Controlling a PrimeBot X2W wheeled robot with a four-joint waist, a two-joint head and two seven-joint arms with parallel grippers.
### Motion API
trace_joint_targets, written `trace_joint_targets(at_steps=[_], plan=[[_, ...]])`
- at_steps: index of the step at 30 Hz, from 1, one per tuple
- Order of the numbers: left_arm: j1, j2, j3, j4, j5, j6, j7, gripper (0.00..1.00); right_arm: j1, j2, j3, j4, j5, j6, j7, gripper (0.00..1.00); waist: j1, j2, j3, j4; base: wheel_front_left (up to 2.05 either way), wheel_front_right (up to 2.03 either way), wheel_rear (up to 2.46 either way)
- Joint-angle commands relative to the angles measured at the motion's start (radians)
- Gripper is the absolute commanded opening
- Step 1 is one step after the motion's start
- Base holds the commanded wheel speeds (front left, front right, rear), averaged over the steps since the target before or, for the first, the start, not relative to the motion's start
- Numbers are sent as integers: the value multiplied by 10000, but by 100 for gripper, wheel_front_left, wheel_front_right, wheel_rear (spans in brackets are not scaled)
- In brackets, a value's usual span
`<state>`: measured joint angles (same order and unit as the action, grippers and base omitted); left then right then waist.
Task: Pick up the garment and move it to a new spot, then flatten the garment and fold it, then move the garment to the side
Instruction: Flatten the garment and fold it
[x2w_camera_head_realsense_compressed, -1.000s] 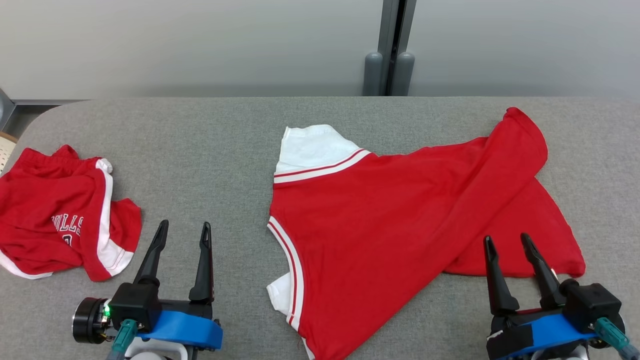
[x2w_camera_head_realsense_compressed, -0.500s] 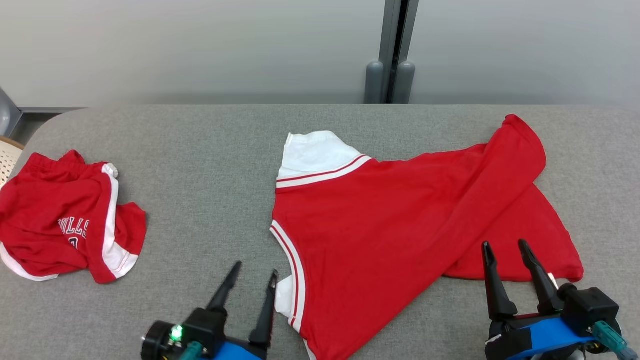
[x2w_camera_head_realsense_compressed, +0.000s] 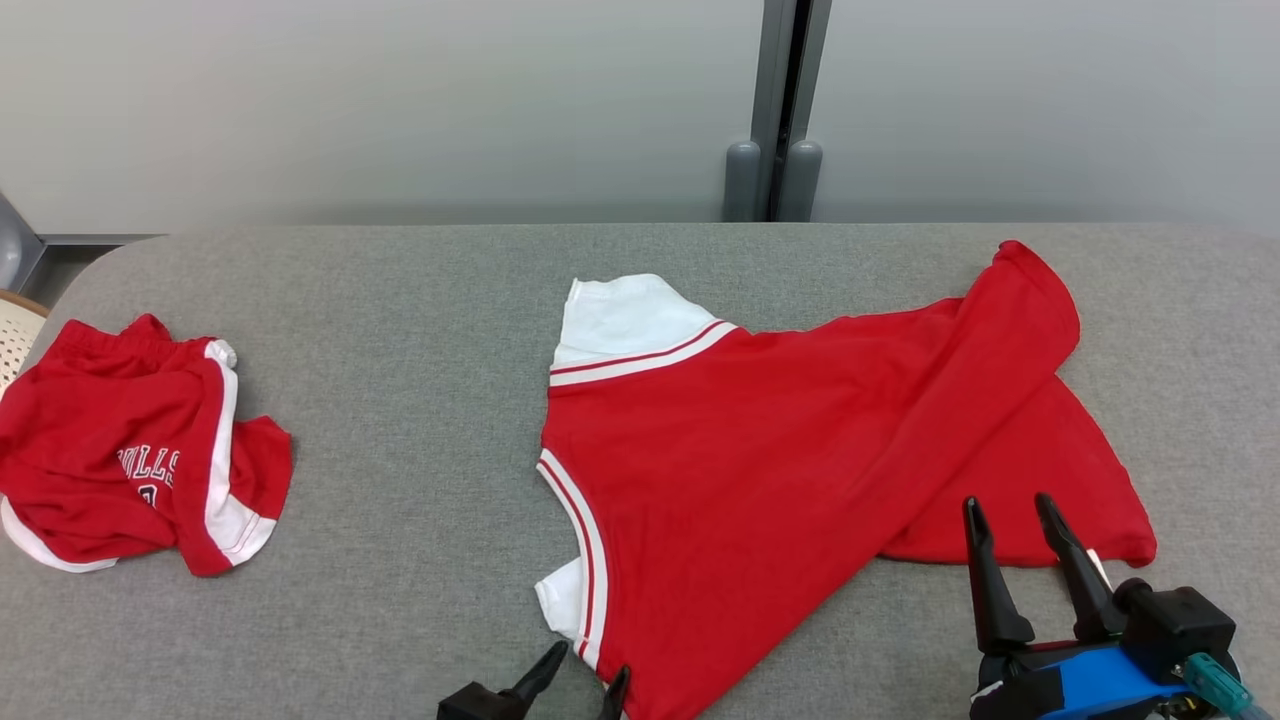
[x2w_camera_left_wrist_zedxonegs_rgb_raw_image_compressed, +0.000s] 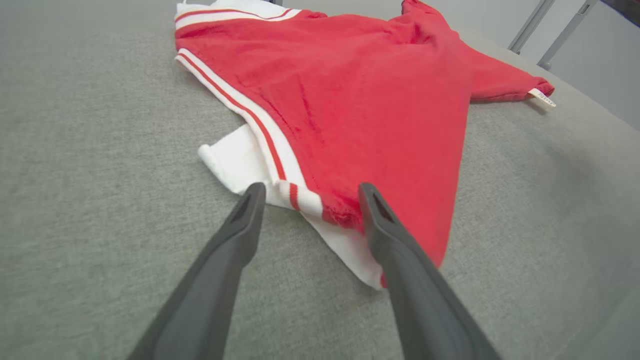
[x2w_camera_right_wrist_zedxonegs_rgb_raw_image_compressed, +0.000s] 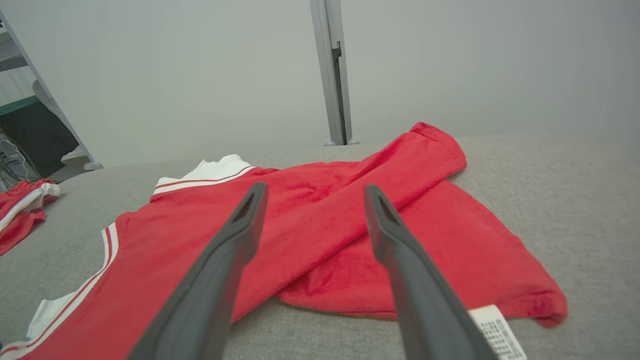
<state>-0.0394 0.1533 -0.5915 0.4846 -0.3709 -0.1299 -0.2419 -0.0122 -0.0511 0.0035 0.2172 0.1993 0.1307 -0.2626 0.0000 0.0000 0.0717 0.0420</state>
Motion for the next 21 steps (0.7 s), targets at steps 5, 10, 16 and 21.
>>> trace_joint_targets(at_steps=[5,10,16,21], plan=[[-387,99,-620,269,-722,-6,182,100,18,11,41,22,52,2,-33,100,0,0,72,-108,0,0,0],[-723,68,-987,685,-1296,-6,274,100,-82,11,79,39,102,2,-33,100,0,0,182,-226,0,0,0],[-1314,-93,-1440,1017,-1668,-6,28,100,-220,10,96,-34,133,2,-33,100,0,0,382,-347,0,0,0],[-1922,-307,-1874,1657,-1811,-7,-57,0,-292,10,146,-21,154,2,-33,100,0,0,484,-438,0,0,0]])
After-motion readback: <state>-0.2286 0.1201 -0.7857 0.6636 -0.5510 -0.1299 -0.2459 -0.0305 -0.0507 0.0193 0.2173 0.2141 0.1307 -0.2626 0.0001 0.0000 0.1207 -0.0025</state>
